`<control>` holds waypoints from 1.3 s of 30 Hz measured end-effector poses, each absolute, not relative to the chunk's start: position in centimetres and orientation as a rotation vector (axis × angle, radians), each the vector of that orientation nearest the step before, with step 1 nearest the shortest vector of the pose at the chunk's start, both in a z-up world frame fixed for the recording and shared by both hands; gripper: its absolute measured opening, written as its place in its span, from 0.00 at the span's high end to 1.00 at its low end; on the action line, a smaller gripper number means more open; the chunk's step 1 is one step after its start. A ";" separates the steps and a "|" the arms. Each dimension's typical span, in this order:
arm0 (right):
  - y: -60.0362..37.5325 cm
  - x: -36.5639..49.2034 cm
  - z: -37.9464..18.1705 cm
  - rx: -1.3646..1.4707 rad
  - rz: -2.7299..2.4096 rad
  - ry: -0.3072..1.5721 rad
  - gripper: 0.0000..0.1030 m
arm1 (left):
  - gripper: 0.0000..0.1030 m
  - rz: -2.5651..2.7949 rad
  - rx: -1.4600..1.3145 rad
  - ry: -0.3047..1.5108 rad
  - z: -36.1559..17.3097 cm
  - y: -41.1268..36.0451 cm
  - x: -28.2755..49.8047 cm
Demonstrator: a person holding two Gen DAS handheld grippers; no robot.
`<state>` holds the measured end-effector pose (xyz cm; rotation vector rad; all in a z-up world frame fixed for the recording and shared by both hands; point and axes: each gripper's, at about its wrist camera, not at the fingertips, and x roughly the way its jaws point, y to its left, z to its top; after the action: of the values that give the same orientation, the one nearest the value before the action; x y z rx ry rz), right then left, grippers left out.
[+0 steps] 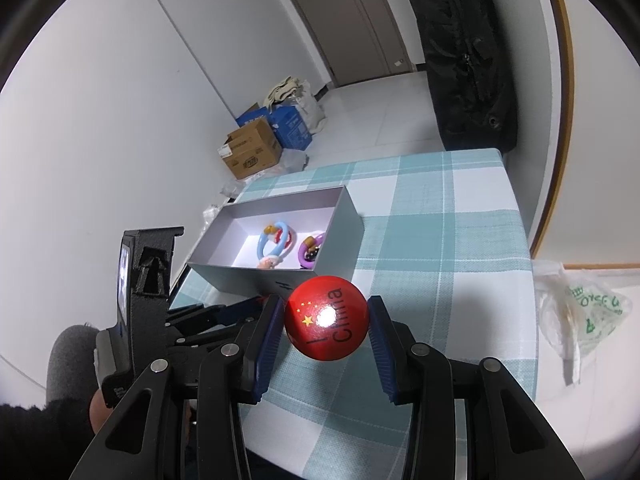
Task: Organize jewelry
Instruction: 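Lift the red badge with the right tool while the left tool grasps the clear pacifier, then carry the red badge and clear pacifier into the box and open both tools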
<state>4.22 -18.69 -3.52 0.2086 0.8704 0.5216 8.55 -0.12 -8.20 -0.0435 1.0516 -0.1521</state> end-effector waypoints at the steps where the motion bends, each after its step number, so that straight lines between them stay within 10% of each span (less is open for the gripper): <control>1: -18.7 4.3 -3.6 0.205 0.522 0.872 0.60 | 0.82 -0.160 -0.044 1.053 -8.2 -0.2 8.5; 39: -14.2 5.9 -3.0 0.163 0.564 0.860 0.60 | 0.82 -0.269 -0.104 0.815 -2.2 2.8 6.2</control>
<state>5.93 -14.25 -2.99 0.1628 0.8604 0.5639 6.19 2.82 -2.20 -0.1037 0.8152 -0.2694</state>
